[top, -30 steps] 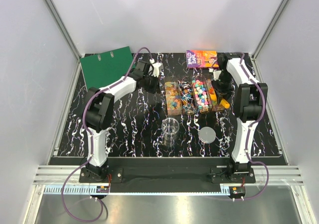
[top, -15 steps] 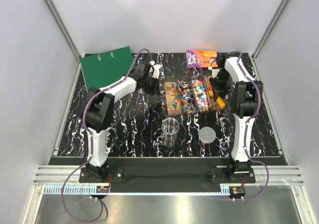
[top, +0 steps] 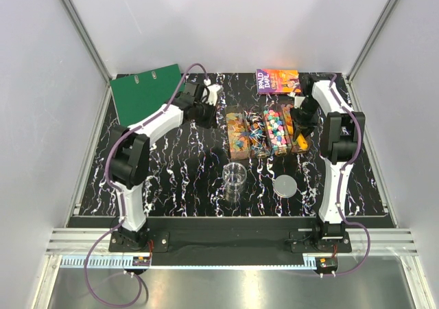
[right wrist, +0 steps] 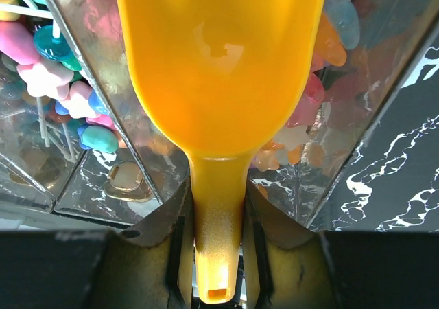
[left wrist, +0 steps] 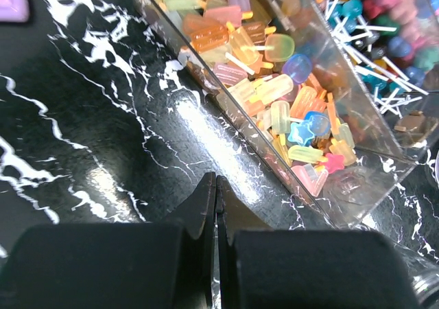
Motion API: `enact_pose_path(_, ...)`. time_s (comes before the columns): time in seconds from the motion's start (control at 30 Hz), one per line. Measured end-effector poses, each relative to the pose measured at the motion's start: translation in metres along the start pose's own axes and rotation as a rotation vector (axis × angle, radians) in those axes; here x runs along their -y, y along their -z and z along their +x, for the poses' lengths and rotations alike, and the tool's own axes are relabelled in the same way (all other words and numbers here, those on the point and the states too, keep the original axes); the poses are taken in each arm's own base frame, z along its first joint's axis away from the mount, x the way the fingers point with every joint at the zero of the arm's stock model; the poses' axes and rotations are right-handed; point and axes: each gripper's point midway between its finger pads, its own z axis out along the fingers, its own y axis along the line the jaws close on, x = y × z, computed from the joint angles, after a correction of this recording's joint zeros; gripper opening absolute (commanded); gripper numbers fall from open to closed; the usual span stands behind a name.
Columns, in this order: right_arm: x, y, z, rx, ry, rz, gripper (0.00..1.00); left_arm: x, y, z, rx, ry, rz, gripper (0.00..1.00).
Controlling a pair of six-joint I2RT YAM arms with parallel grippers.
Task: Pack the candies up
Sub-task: Scoop the fake candies from the storage box.
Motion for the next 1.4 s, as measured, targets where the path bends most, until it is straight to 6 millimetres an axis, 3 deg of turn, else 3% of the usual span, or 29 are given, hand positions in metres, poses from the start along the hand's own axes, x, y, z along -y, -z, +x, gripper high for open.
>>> enact_pose_path(0.2, 0.0, 0.0, 0.0, 0.003, -0.003, -0.015, 0.0, 0.0, 0.011, -0.008, 0.025, -0.025, -0.021, 0.0)
enact_pose_path(0.7, 0.002, -0.003, -0.004, 0.135, 0.011, 0.003, 0.0, -0.005, 0.021, 0.02, -0.052, -0.043, -0.053, 0.0)
enact_pose_path(1.4, 0.009, 0.0, -0.005, 0.157, 0.053, 0.09, 0.0, -0.001, 0.029, 0.018, -0.062, -0.061, -0.042, 0.0)
